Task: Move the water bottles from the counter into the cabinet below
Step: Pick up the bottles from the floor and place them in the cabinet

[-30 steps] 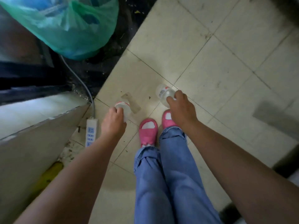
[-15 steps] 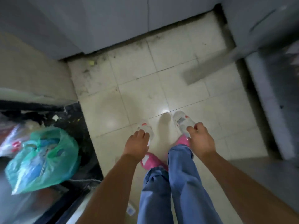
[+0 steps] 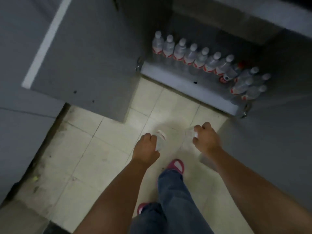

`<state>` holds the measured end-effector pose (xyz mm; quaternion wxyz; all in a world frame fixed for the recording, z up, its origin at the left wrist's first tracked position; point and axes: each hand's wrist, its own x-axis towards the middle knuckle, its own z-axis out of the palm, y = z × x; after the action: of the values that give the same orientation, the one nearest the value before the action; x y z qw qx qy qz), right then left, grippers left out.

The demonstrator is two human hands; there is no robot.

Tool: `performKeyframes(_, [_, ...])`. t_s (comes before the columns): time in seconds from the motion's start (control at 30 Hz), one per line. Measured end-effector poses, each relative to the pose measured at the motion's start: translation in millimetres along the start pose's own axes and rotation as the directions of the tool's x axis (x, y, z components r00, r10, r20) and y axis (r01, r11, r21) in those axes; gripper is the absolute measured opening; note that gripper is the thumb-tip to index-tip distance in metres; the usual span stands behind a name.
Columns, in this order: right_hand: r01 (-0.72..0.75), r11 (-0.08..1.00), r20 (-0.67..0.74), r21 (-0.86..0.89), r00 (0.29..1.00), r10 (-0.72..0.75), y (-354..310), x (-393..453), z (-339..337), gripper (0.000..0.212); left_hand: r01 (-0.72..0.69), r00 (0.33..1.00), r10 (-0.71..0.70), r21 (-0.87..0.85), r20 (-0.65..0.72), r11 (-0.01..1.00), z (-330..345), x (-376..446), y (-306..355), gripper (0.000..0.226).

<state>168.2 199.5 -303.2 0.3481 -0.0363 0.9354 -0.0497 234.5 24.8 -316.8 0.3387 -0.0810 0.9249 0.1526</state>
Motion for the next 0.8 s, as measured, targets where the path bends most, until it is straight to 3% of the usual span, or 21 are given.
performKeyframes(0.23, [-0.190, 0.969, -0.102, 0.159, 0.973, 0.207, 66, 71, -22, 0.039, -0.207, 0.978, 0.208, 0.052, -0.010, 0.977, -36, 108, 76, 0.048])
performKeyframes(0.47, [-0.242, 0.922, -0.240, 0.303, 0.917, 0.320, 116, 180, -16, 0.040, -0.285, 0.949, 0.290, 0.052, -0.128, 0.957, -32, 231, 114, 0.042])
performKeyframes(0.67, [-0.184, 0.946, -0.308, 0.266, 0.914, 0.265, 152, 262, -2, 0.034, -0.396, 0.887, 0.427, 0.188, -0.175, 0.899, -17, 324, 131, 0.041])
performKeyframes(0.8, [-0.186, 0.938, -0.447, 0.293, 0.841, 0.306, 157, 301, -3, 0.035, -0.436, 0.847, 0.477, 0.205, -0.236, 0.876, -11, 367, 143, 0.036])
